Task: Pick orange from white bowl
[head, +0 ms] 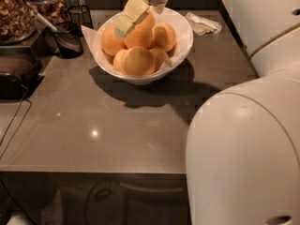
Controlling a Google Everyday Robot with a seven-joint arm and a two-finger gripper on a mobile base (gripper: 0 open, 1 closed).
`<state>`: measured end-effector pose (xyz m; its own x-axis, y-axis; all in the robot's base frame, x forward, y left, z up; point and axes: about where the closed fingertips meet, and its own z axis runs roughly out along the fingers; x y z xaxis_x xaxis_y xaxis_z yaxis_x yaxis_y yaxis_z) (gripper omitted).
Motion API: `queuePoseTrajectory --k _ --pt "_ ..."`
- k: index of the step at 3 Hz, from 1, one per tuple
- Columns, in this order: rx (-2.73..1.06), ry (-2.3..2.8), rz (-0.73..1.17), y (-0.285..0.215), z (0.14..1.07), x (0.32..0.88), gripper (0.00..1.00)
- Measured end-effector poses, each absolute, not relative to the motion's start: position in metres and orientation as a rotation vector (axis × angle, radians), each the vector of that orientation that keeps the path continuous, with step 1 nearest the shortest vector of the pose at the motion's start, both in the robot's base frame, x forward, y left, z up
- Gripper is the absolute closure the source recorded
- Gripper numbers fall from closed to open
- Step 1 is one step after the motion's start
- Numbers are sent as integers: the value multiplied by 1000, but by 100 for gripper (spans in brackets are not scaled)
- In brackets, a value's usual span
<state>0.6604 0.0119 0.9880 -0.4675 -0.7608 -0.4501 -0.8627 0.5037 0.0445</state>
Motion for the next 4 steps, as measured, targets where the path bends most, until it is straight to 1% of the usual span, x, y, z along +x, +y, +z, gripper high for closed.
queuePoseTrajectory --k 2,4 --pt "-1309 2453 406 22 965 677 0" --pt "-1247 2527 397 20 948 687 0"
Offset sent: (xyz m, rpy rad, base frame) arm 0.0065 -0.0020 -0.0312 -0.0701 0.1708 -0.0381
